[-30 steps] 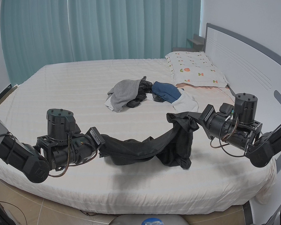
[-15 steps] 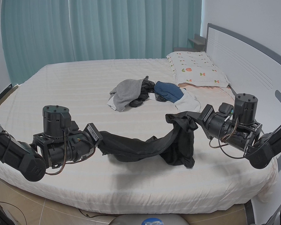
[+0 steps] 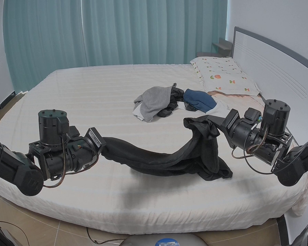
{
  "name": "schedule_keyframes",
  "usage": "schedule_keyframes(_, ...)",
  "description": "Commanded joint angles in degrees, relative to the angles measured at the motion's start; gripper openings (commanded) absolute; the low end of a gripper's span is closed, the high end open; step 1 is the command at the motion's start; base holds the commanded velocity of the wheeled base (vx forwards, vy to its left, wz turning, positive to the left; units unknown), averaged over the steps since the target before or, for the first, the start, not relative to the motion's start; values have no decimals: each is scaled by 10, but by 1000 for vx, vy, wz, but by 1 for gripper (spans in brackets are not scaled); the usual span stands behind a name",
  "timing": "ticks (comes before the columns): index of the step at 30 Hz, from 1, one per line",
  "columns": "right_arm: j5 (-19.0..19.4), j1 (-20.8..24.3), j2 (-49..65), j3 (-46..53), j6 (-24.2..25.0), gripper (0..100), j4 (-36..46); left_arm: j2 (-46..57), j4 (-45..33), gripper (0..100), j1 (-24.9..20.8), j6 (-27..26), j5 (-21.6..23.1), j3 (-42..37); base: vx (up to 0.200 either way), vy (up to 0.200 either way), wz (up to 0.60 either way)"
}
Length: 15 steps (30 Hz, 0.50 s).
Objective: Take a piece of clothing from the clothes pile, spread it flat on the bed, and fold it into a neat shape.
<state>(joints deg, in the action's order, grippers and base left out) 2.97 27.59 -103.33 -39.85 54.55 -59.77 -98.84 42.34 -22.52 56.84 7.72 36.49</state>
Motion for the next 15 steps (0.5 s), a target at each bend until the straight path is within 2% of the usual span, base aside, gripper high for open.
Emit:
schedule_keyframes(1, 0, 1, 10, -1, 0, 0, 0, 13, 0, 0, 2, 0, 0, -1, 0, 200, 0)
schedule_keyframes(15, 0, 3, 16, -1, 1, 0, -9, 17, 0, 0, 1, 0, 1, -5, 0, 200, 0)
